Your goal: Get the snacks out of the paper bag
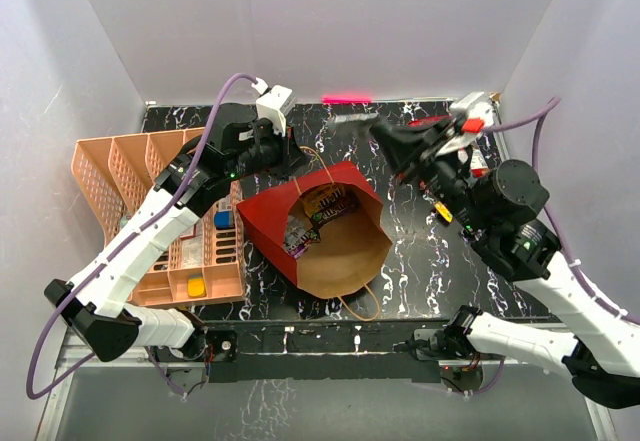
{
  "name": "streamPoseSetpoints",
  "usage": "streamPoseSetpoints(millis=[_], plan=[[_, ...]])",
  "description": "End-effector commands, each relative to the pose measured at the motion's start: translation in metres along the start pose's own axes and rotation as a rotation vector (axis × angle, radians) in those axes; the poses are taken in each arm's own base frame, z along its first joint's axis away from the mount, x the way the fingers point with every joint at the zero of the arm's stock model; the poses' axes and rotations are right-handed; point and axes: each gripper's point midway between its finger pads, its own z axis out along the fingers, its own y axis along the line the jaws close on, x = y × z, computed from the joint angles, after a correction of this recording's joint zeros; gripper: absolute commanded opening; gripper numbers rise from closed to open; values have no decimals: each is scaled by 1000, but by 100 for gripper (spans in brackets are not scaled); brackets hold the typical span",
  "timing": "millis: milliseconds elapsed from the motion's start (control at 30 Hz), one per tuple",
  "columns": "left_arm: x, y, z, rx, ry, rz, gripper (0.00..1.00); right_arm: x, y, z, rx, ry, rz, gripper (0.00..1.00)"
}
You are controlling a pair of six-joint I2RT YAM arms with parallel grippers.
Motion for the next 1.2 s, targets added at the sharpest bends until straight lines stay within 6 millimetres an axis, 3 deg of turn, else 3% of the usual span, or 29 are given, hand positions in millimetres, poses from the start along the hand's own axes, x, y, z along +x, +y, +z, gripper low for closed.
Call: streamPoseSetpoints(millis=[0,167,267,400,533,733,967,1167], plan=[[-11,-4,-8,2,-35,8,0,-24,-79,9,507,-119,192,8],[-10,-6,-10,11,-38,6,0,-3,-138,23,727,-120,170,8],[-8,-6,-11,15,-32,6,0,32,-187,28,756,-91,252,8],[-6,-6,-13,17,-28,8,0,97,-245,8,815,-34,410,8],[-6,-6,-16,13,-32,12,0,163,-281,-36,845,13,601,8],[-2,-4,-16,6,-26,20,0,220,-291,-98,833,-6,680,8],[-3,-7,-16,27,-28,18,0,287,-302,-182,1009,46,734,8],[-3,-8,-17,28,-31,20,0,323,-297,-230,1101,94,779,8]])
